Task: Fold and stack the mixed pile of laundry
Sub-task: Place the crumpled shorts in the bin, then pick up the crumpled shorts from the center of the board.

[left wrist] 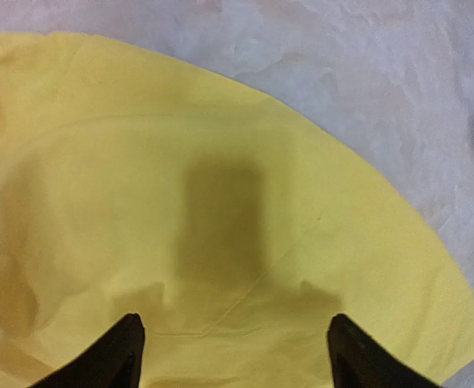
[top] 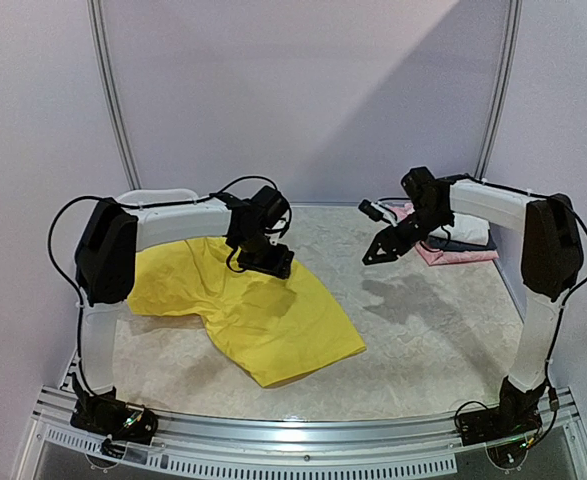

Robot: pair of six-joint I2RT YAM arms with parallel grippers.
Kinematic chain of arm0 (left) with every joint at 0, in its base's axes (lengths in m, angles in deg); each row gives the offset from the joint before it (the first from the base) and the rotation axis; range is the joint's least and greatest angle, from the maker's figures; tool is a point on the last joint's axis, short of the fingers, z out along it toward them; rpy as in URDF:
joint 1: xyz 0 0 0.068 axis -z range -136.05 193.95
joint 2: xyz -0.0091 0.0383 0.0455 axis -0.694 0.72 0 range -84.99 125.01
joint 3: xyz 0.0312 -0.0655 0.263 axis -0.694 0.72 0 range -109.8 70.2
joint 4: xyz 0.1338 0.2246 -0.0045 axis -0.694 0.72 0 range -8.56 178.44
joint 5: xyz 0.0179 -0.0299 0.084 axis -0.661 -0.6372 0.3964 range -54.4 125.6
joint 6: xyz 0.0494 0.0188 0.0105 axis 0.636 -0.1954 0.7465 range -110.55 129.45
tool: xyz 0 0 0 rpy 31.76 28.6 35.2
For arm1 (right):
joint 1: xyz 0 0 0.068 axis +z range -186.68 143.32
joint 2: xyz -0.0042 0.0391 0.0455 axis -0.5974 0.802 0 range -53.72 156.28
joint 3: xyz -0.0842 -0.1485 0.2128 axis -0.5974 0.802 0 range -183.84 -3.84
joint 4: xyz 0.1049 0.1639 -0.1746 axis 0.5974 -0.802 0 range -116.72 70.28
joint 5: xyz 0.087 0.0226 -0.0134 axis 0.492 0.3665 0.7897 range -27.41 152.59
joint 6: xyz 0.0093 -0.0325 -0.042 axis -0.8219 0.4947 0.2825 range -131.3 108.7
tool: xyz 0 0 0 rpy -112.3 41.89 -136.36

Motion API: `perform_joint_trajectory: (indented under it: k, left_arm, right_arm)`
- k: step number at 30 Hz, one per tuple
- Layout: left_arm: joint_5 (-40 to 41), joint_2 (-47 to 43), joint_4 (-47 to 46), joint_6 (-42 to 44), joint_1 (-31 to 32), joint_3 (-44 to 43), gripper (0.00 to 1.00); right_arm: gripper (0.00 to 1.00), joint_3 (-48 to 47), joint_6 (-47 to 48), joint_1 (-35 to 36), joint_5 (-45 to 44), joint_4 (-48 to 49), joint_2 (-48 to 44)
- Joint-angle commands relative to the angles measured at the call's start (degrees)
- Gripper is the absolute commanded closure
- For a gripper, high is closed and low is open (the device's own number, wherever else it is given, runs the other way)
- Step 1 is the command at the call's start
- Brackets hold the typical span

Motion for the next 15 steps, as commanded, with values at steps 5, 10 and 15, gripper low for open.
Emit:
perform_joint_trajectory:
  k: [5,10,15]
  left_arm:
    - [-9.45,6.97,-10.42,-12.42,2.58,-4.36,0.01]
    - [-3.78,14.86,-1.21,-11.66,6.62,-15.41,0.04]
    - [1.71,21.93,9.31,-12.49,8.90,-25.75,0.19]
  right_arm:
    - [0.41,-0.31,-0.68,-1.08,0.94,-2.93,-0.86]
    - [0.39,2.33,-0.88,-5.38,0.84,-2.66,-5.37]
    - [0.39,4.62,-1.76,-11.59,3.30,-2.52,-9.32]
